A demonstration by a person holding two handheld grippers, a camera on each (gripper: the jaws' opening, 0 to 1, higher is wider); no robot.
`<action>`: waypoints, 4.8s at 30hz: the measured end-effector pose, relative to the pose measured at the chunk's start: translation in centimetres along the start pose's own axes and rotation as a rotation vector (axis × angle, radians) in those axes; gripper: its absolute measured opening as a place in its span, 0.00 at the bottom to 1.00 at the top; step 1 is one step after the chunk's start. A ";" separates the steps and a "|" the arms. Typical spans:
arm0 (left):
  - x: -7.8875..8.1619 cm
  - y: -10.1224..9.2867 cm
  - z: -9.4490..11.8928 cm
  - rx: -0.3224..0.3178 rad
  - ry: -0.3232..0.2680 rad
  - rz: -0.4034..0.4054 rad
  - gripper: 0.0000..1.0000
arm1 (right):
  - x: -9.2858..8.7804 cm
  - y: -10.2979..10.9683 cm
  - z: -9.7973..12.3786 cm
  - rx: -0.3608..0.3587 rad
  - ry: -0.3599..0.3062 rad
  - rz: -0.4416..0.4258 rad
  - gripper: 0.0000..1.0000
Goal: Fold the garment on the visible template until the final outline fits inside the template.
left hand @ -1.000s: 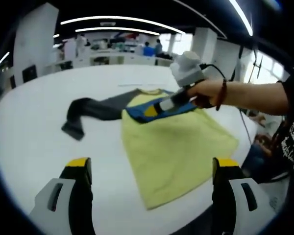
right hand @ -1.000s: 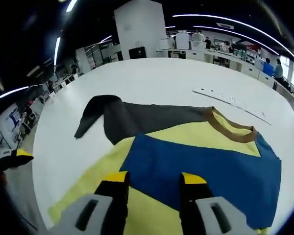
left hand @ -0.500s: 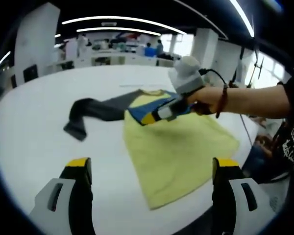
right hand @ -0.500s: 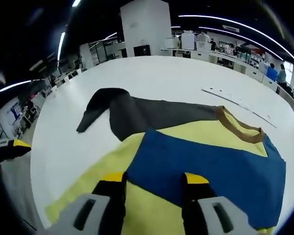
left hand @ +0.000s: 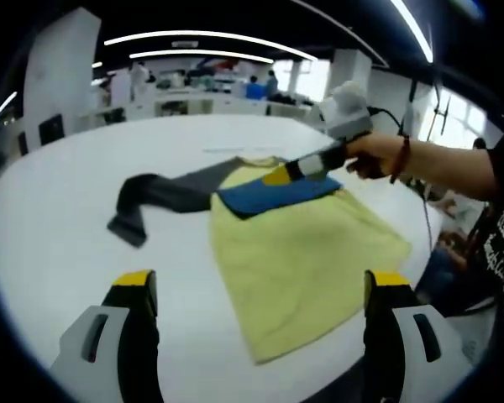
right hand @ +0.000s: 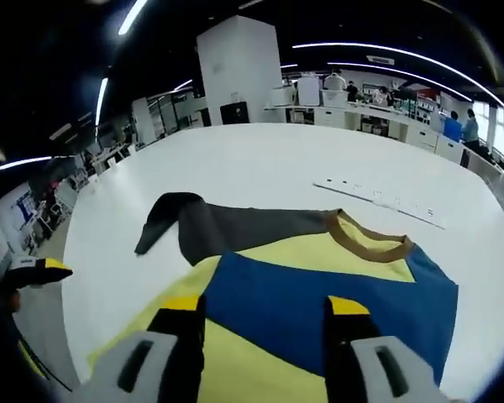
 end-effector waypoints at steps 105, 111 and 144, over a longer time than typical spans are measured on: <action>-0.1 0.3 -0.4 0.017 0.038 -0.026 0.94 | -10.2 -12.7 10.6 -0.253 -0.015 -0.300 0.00; -0.1 0.3 -0.5 0.022 0.038 -0.026 0.94 | -10.2 -13.0 10.8 -0.275 0.030 -0.262 0.00; 0.6 3.7 -2.1 0.114 0.031 -0.017 0.88 | -11.5 -16.7 14.1 -0.289 0.094 -0.258 0.00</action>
Point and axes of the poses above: the point that each gripper's makers call its tool centre point, and the gripper's own axes: z roughly backward along the fingers, y roughly to its left, x roughly out of its top, the point moved 8 cm from there along z, roughly backward along the fingers, and after that the axes turned 13 degrees about x, right-handed, at the moved point
